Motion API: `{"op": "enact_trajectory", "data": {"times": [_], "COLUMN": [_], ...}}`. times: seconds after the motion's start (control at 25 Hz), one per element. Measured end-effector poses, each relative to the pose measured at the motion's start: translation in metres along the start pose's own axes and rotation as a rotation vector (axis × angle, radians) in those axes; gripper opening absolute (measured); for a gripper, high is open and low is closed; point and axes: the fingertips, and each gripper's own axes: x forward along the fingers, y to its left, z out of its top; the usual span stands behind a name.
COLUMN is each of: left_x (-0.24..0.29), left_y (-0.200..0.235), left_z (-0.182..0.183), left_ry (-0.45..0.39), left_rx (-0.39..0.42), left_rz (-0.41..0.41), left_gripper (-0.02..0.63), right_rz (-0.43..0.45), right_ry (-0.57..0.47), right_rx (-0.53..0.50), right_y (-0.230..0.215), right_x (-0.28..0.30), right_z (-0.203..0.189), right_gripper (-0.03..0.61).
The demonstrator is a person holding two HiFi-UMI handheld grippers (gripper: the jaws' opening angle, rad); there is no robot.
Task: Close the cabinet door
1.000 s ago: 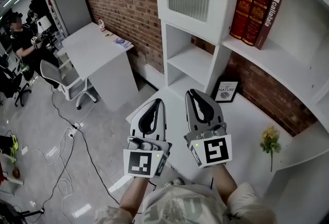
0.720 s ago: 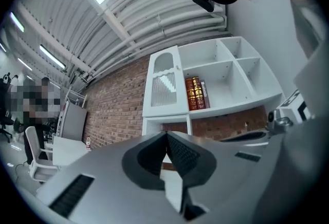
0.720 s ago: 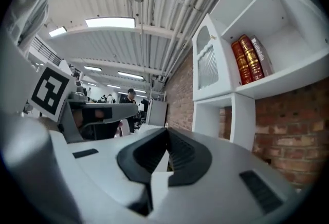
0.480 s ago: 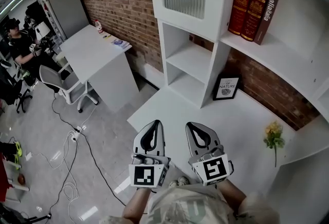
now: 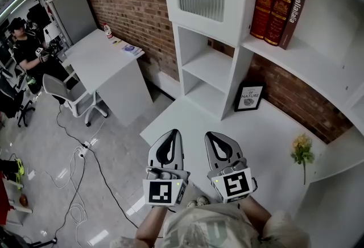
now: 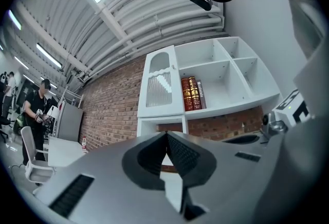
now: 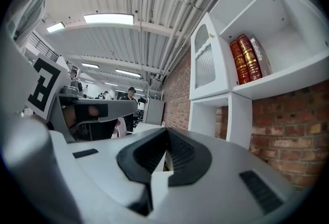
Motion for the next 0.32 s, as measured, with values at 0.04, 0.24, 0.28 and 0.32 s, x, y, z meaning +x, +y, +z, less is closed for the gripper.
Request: {"op": "enact_trajectory", "data": {"times": [0.04,0.24,0.28,0.32], "left_x": [0.0001,-0.002,-0.0028,-0.0038], "left_y": [0.0,0.002,0.0032,0.0045], "left_z": [0.0001,-0.0019,-0.0026,-0.0034], "left_ry": [-0.001,0.005,0.008,0.011], "left_rx": [0.0,-0.005,-0.005,-0.005], "left_rz": [-0.001,-0.002,0.0,0.002], "left_gripper": [0.012,0.012,0.012,0.012], "right_rz": [0.002,-0.006,-0.006,-0.006], "right_ry": [-0.003,-0.001,0.002,0.004], "right_rx": [0.002,0.007,0.007,0.008], "right_y": [0.0,-0.0021,-0.0021,-0.0021], "right_x": [0.0005,0.0009,0.0008,0.0008], "right_z": [0.0016,-0.0031,-0.0038,-0.0046], "right_gripper": [0.015,0.015,0.015,0.015]}}
